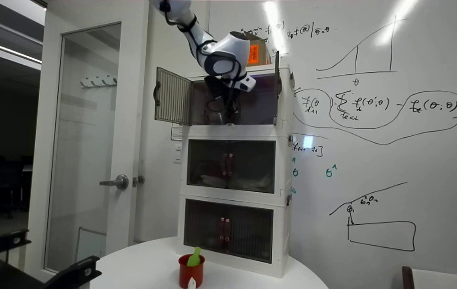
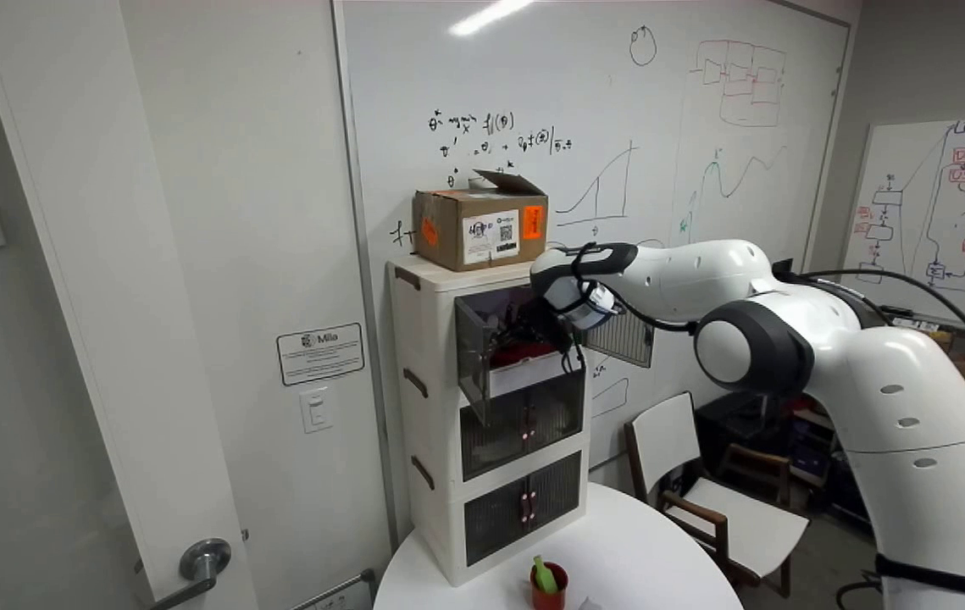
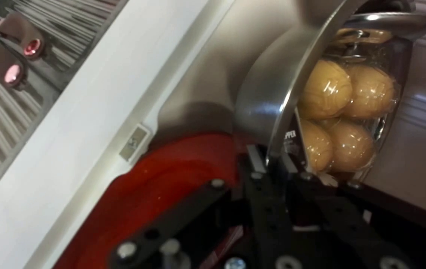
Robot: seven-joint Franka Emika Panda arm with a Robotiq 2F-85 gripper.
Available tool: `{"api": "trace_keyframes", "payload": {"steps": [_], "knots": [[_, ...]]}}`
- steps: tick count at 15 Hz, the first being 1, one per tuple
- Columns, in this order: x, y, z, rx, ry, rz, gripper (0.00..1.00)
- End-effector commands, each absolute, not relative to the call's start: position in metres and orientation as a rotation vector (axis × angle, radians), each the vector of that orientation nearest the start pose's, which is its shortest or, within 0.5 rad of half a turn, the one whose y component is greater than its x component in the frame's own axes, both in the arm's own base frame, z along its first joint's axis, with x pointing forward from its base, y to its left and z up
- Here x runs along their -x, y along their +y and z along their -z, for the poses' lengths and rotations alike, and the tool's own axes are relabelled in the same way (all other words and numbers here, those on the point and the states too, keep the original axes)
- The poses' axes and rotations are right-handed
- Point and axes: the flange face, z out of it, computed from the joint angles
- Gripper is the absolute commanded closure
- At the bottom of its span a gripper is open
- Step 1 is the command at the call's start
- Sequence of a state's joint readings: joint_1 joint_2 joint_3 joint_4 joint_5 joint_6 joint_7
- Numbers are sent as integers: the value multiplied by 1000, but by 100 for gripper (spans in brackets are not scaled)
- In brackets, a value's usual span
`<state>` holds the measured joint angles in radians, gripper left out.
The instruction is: Remove the silver bowl from the top cabinet and put it on the table
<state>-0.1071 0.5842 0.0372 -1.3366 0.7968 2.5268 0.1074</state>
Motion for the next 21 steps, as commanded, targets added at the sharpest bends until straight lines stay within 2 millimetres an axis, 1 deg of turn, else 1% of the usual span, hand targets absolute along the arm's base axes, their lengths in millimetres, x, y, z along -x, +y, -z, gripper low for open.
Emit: {"api": "trace_keyframes", "payload": {"steps": [1, 5, 10, 12, 15, 18, 21], "knots": [[-729, -75, -472, 2181, 924, 732, 97], [-696, -80, -475, 2134, 1011, 777, 97], [-646, -79, -475, 2079, 1134, 848, 97], [-625, -76, -475, 2063, 1179, 880, 97], [-583, -69, -479, 2048, 1240, 976, 97], [-551, -62, -469, 2043, 1279, 959, 97], [-523, -50, -464, 1951, 1334, 921, 97]]}}
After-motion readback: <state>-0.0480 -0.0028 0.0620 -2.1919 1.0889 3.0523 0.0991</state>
